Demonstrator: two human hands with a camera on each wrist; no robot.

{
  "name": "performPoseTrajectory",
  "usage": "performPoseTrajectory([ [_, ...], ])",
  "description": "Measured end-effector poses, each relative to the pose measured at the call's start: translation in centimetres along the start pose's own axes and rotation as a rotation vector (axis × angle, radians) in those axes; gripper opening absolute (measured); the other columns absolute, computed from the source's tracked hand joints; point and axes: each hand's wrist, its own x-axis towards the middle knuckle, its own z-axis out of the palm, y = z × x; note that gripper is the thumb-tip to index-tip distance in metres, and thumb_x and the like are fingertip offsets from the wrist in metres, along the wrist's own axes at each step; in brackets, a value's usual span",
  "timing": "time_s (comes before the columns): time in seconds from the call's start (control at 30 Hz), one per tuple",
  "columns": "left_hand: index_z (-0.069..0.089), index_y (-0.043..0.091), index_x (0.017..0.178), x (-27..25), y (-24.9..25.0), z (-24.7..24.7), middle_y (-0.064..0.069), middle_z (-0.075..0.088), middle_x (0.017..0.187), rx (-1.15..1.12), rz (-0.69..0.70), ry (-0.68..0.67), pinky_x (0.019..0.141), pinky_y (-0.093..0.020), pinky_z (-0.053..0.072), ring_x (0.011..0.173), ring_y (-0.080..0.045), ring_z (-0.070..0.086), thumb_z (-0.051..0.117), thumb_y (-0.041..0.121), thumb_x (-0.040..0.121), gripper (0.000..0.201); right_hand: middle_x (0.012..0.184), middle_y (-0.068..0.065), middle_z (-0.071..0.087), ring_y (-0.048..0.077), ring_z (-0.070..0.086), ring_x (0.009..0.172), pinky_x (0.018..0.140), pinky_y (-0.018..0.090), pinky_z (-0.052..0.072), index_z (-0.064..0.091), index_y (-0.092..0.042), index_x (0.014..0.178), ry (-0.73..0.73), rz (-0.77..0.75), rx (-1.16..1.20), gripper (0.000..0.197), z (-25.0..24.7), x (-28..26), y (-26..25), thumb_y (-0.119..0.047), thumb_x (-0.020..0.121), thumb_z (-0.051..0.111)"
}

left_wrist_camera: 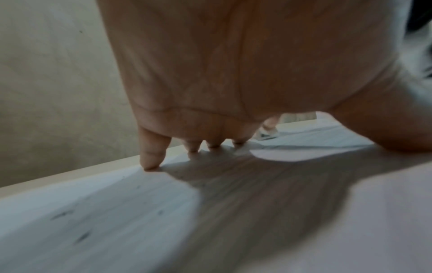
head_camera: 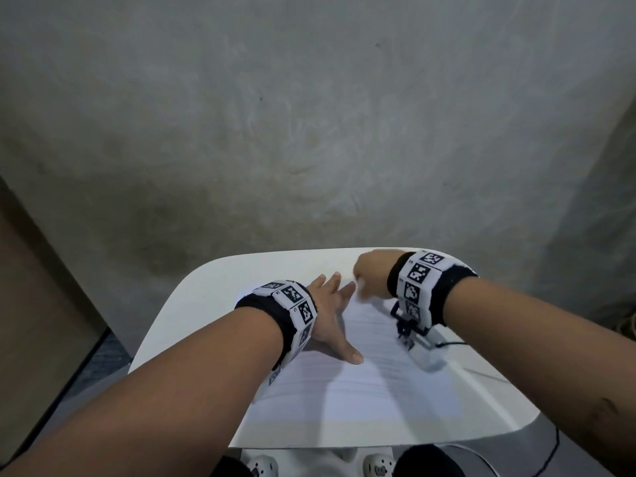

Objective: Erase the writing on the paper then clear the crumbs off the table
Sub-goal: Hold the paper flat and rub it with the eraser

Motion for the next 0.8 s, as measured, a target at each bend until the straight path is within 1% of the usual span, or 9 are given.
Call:
performPoseTrajectory([
  [0.1, -0.019, 0.030, 0.151, 0.0, 0.1, 0.0, 0.003, -0.026, 0.158, 0.004, -0.005, -0.009, 0.117, -0.048, 0.000, 0.146, -0.022, -0.021, 0.065, 0.074, 0.070, 0.125, 0.073, 0.001, 0.064, 0.022, 0.062, 0.069, 0.064, 0.028, 0.053, 0.065, -0.011, 0.082, 0.060, 0.051, -0.049, 0.013, -0.2, 0.2, 0.4, -0.024, 0.083, 0.063],
  [0.2, -0.008, 0.031, 0.154, -0.1, 0.2, 0.0, 0.006, -0.020, 0.159, -0.003, -0.005, 0.010, 0.117, -0.042, -0.002, 0.146, -0.019, -0.021, 0.065, 0.072, 0.072, 0.117, 0.078, 0.003, 0.063, 0.023, 0.059, 0.074, 0.068, 0.029, 0.049, 0.065, -0.012, 0.083, -0.031, -0.056, -0.017, 0.012, 0.3, -0.6, -1.9, -0.022, 0.087, 0.059],
  [0.27, -0.015, 0.030, 0.152, 0.1, 0.0, 0.0, 0.002, -0.024, 0.159, -0.002, 0.008, -0.002, 0.117, -0.047, -0.001, 0.146, -0.022, -0.021, 0.065, 0.075, 0.069, 0.124, 0.075, 0.003, 0.063, 0.025, 0.060, 0.073, 0.068, 0.029, 0.052, 0.065, -0.011, 0.079, 0.012, 0.021, -0.003, 0.015, -0.1, 0.0, -0.2, -0.024, 0.086, 0.060],
  [0.33, -0.022, 0.030, 0.150, 0.4, -0.3, 0.2, 0.001, -0.027, 0.158, -0.002, 0.004, -0.016, 0.117, -0.050, -0.001, 0.146, -0.023, -0.021, 0.065, 0.076, 0.068, 0.128, 0.078, 0.003, 0.064, 0.026, 0.060, 0.071, 0.065, 0.029, 0.051, 0.066, -0.011, 0.084, 0.073, 0.110, -0.010, 0.015, -0.4, 0.6, 1.3, -0.025, 0.084, 0.063],
  [0.43, -0.022, 0.029, 0.150, 0.3, -0.3, 0.1, 0.001, -0.025, 0.159, 0.014, 0.005, -0.002, 0.117, -0.050, 0.002, 0.147, -0.023, -0.019, 0.066, 0.075, 0.068, 0.129, 0.077, 0.002, 0.060, 0.024, 0.058, 0.073, 0.066, 0.029, 0.048, 0.066, -0.011, 0.087, 0.026, 0.035, -0.051, 0.015, -0.1, 0.0, -0.3, -0.025, 0.085, 0.063],
  [0.5, -0.022, 0.028, 0.150, 0.4, -0.5, 0.3, 0.002, -0.026, 0.158, 0.013, 0.016, 0.005, 0.118, -0.050, 0.001, 0.147, -0.022, -0.020, 0.067, 0.076, 0.066, 0.131, 0.080, 0.005, 0.064, 0.025, 0.060, 0.075, 0.070, 0.029, 0.050, 0.070, -0.009, 0.089, -0.005, 0.014, -0.062, 0.021, 0.0, 0.2, 0.3, -0.028, 0.084, 0.064],
  [0.63, -0.024, 0.031, 0.149, 0.8, -1.0, 0.8, 0.006, -0.030, 0.156, 0.005, 0.010, 0.011, 0.117, -0.051, -0.002, 0.146, -0.020, -0.022, 0.067, 0.078, 0.063, 0.134, 0.092, 0.005, 0.072, 0.027, 0.068, 0.086, 0.073, 0.032, 0.055, 0.071, -0.009, 0.096, 0.047, 0.179, -0.055, 0.023, -0.7, 0.0, 4.3, -0.027, 0.081, 0.067],
  [0.7, -0.024, 0.030, 0.149, 0.8, -0.9, 0.7, 0.005, -0.029, 0.157, 0.008, 0.015, 0.016, 0.117, -0.050, -0.001, 0.146, -0.020, -0.021, 0.068, 0.077, 0.063, 0.134, 0.092, 0.003, 0.069, 0.026, 0.065, 0.088, 0.072, 0.029, 0.051, 0.068, -0.011, 0.096, 0.058, 0.115, -0.025, 0.019, -0.3, -0.8, 2.8, -0.025, 0.086, 0.060],
  [0.8, -0.024, 0.028, 0.149, 0.7, -0.7, 0.5, 0.003, -0.028, 0.158, 0.022, 0.025, 0.012, 0.117, -0.050, -0.001, 0.146, -0.021, -0.021, 0.066, 0.076, 0.066, 0.133, 0.079, -0.004, 0.061, 0.021, 0.061, 0.083, 0.073, 0.030, 0.048, 0.062, -0.018, 0.087, 0.043, -0.003, 0.084, 0.010, 0.5, -1.4, 0.9, -0.027, 0.084, 0.060],
])
